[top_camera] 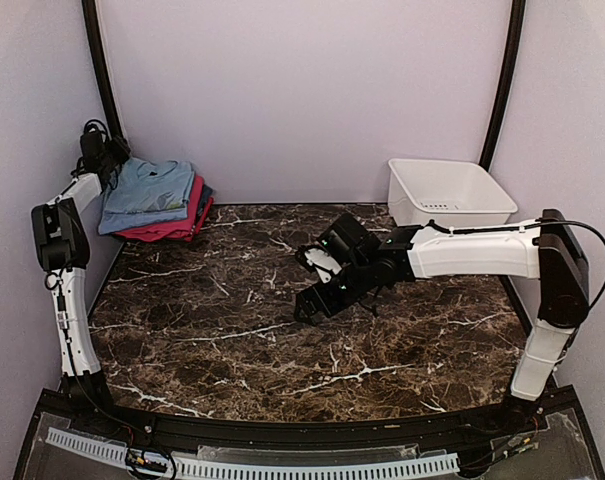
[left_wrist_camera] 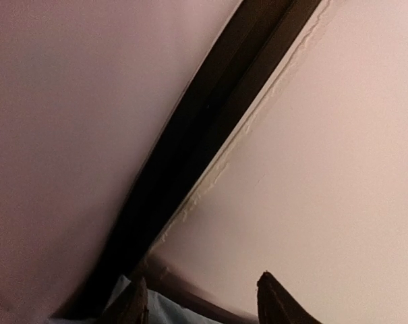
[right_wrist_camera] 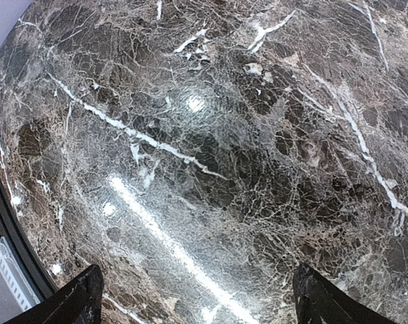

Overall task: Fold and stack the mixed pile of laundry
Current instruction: Adjust the square-folded T-shirt at the corner of the board.

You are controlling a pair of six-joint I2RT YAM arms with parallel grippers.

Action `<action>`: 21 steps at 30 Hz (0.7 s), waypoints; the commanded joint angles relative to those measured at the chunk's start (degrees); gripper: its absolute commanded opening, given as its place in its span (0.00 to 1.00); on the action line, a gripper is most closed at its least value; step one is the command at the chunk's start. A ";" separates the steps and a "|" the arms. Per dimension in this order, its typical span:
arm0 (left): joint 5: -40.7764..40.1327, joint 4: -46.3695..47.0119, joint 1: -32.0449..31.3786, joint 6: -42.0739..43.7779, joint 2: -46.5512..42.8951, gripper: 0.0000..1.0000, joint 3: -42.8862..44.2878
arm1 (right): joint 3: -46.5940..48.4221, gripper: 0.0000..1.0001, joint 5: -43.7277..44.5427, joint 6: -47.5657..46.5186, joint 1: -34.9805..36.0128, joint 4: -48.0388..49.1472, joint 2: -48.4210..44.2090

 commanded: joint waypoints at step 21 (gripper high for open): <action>-23.26 -2.78 -10.81 42.50 -18.74 0.44 -19.45 | -1.86 0.94 -2.68 -0.40 -0.40 4.29 -1.82</action>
